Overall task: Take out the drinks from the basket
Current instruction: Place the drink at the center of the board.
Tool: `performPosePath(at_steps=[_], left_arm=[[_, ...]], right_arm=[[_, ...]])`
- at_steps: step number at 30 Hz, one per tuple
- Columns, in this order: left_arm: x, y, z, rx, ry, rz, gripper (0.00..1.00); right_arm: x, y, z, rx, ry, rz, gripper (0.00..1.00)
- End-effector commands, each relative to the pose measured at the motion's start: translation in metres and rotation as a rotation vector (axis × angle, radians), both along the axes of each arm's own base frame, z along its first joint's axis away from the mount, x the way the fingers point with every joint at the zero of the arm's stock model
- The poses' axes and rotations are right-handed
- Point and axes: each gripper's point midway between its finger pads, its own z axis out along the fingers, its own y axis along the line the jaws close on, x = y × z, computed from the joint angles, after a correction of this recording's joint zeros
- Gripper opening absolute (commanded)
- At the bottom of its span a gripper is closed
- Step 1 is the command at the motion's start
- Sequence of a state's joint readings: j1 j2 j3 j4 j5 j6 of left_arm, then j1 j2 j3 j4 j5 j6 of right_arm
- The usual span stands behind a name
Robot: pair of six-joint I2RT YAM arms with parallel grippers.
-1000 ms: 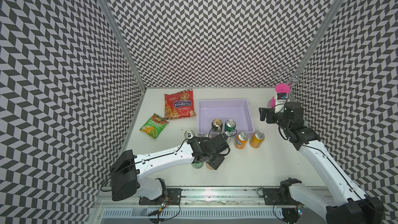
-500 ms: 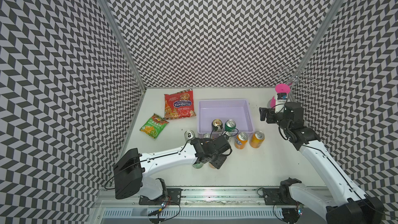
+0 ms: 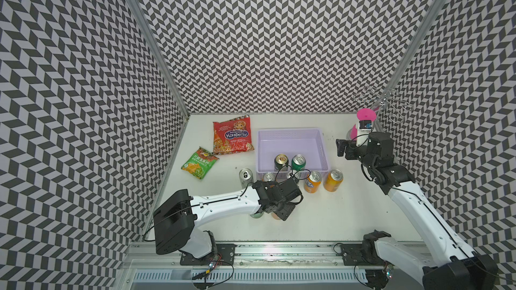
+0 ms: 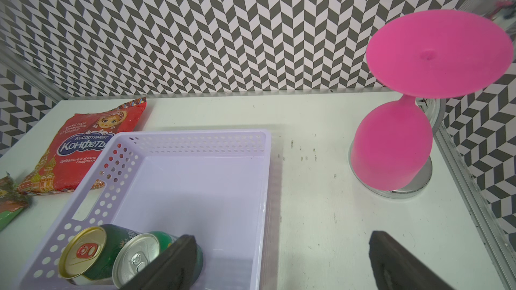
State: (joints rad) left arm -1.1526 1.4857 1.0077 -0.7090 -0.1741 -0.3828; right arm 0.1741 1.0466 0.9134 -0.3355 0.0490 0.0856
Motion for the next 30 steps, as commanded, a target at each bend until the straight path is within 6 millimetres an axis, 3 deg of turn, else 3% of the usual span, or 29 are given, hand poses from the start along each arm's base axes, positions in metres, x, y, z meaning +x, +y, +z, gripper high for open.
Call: performPosePath(at_steps=[1,20,30], left_arm=[[0.007,-0.009,0.008,-0.035,-0.048,0.006,0.63],[0.009,-0.008,0.017,-0.051,-0.071,0.013,0.8],[0.013,-0.008,0.055,-0.11,-0.119,0.005,0.87]], right_arm=[[0.006,-0.001,0.008,-0.002,-0.044,-0.004,1.0],[0.006,0.001,0.006,0.001,-0.036,0.007,1.0],[0.006,0.005,0.007,0.011,-0.04,0.032,1.0]])
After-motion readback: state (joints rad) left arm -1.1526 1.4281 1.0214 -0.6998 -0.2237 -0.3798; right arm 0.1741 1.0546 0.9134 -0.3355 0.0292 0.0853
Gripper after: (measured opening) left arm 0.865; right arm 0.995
